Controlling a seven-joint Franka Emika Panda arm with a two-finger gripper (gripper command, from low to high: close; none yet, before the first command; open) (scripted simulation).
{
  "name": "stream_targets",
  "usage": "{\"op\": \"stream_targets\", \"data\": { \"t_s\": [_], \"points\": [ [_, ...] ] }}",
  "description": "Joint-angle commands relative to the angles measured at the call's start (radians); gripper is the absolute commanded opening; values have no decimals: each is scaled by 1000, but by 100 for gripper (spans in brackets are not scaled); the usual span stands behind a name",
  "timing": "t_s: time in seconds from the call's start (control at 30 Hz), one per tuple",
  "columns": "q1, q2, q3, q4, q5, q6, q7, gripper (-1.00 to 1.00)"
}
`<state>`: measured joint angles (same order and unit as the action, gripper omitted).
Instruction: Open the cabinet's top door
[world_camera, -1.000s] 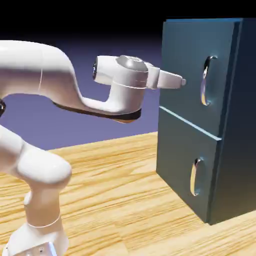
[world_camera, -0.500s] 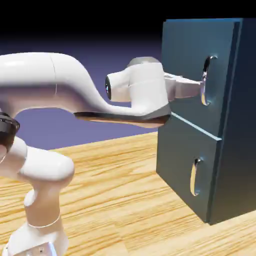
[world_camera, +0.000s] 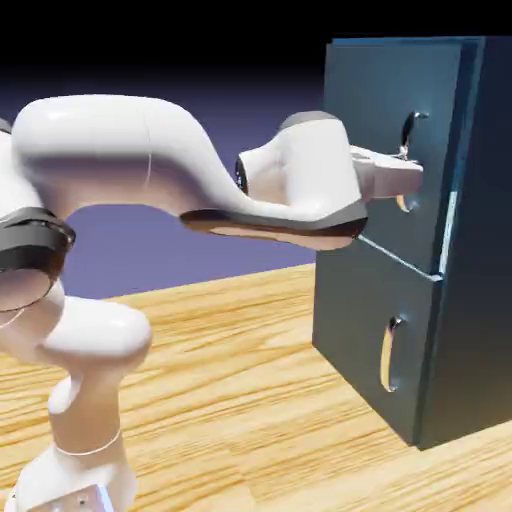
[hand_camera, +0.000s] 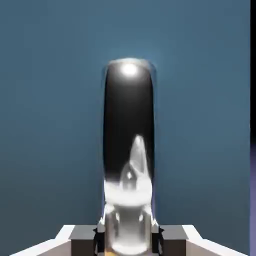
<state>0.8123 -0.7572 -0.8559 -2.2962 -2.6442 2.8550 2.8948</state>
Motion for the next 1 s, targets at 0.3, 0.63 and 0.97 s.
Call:
{"op": "stream_targets", "data": {
  "t_s": [0.3, 0.63, 0.97],
  "points": [
    [-362, -18, 330, -176, 195, -79, 3, -100],
    [-619, -173, 649, -372, 576, -212, -168, -100],
    [-660, -348, 933, -500, 1011, -463, -361, -100]
  ]
}}
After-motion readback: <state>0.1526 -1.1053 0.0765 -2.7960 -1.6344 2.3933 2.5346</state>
